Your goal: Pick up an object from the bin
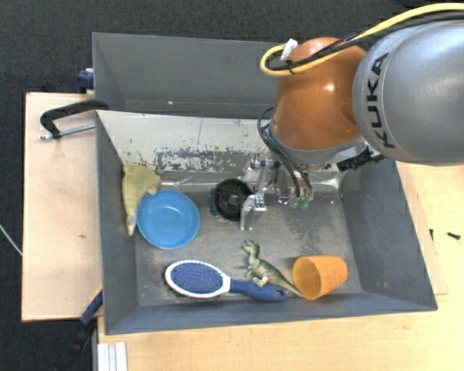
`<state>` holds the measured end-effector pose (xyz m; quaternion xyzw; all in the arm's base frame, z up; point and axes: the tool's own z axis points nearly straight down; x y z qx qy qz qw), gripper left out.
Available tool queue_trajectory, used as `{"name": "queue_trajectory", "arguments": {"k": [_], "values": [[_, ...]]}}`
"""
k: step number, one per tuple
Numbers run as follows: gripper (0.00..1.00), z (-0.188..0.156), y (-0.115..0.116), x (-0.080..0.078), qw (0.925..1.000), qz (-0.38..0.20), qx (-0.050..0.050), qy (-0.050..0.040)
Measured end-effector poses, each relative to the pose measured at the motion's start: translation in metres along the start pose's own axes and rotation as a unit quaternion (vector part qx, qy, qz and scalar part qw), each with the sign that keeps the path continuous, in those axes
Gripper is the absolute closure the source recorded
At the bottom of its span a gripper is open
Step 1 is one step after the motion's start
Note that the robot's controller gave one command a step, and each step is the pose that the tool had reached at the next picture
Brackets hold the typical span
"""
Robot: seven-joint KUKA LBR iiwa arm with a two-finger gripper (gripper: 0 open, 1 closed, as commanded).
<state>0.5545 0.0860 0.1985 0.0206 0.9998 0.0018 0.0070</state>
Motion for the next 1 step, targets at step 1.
{"name": "queue_trajectory", "arguments": {"k": [1], "values": [[1.0,-0.0759,0.008,-0.0037,0.9859,-0.167,0.0,0.0013]]}}
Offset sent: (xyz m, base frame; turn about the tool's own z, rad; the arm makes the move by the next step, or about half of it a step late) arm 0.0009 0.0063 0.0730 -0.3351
